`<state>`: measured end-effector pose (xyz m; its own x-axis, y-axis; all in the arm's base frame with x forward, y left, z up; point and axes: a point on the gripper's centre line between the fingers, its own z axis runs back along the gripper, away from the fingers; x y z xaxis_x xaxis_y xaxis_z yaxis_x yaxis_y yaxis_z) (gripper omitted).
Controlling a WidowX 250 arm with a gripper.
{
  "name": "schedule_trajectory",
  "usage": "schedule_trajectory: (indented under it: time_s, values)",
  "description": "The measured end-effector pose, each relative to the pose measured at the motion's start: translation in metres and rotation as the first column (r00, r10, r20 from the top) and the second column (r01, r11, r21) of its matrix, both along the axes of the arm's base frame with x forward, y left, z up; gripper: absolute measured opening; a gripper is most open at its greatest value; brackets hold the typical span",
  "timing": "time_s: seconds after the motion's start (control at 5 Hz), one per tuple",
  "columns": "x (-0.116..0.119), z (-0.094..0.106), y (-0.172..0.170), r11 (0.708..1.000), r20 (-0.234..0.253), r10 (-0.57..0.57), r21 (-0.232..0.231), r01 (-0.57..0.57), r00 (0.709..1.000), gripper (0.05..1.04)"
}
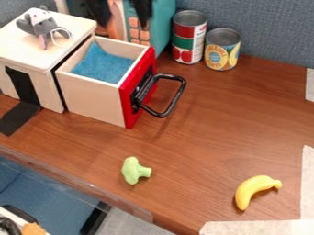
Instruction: Put the gray toy inside the drawer
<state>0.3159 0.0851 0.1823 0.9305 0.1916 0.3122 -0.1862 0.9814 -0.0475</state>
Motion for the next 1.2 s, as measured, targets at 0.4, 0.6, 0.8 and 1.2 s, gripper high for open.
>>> schedule_trajectory:
  time_s: [0.4,0.6,0.8,1.2]
  values:
    - [0.011,0.031,0.073,0.996,0.000,0.050,0.070,-0.050,0.999,1.001]
    - [0.009,0.010,0.118,0.988,-0.076,0.126,0.097,-0.118,0.989,1.001]
    - [0.010,-0.014,0.136,0.988,-0.136,0.146,0.077,-0.136,0.980,1.001]
    - [-0.008,-0.036,0.168,0.972,-0.169,0.232,0.079,-0.222,0.958,1.001]
